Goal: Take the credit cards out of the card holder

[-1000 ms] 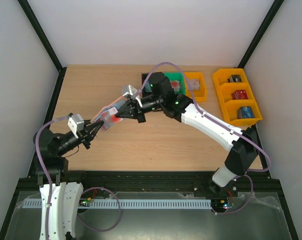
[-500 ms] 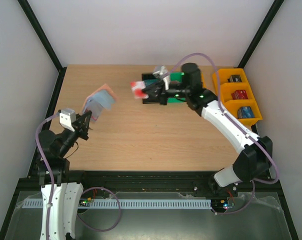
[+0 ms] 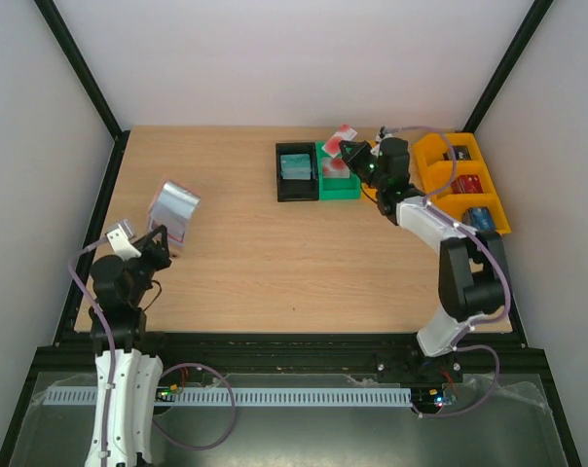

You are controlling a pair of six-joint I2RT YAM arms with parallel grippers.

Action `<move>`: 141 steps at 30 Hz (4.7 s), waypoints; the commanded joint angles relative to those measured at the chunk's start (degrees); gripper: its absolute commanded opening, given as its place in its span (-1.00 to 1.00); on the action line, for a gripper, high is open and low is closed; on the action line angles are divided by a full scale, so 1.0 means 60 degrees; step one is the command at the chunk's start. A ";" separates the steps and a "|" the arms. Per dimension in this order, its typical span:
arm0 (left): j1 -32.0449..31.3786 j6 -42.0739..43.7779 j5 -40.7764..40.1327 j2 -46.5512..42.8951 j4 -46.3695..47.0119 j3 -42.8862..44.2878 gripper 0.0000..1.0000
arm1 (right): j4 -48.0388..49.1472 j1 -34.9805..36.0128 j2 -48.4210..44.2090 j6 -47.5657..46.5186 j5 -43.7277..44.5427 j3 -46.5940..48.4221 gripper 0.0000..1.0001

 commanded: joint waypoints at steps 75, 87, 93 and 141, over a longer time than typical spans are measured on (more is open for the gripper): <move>0.0480 -0.1602 -0.0828 -0.2325 0.1757 -0.1612 -0.95 | -0.1520 0.0909 0.4077 0.5602 0.6450 0.3178 0.29; 0.0485 -0.1629 -0.0744 -0.2351 0.1791 -0.1623 -0.95 | -0.5362 0.0851 0.3890 -0.3332 0.5106 0.5144 -0.02; 0.0489 -0.1637 -0.0682 -0.2234 0.1848 -0.1643 -0.95 | -0.8021 0.0852 0.4216 -0.4993 0.4912 0.5451 -0.11; 0.0729 -0.1191 0.0529 -0.1718 0.1971 -0.1302 -0.95 | -0.7311 0.1140 0.3282 -0.5255 0.3755 0.6440 -0.88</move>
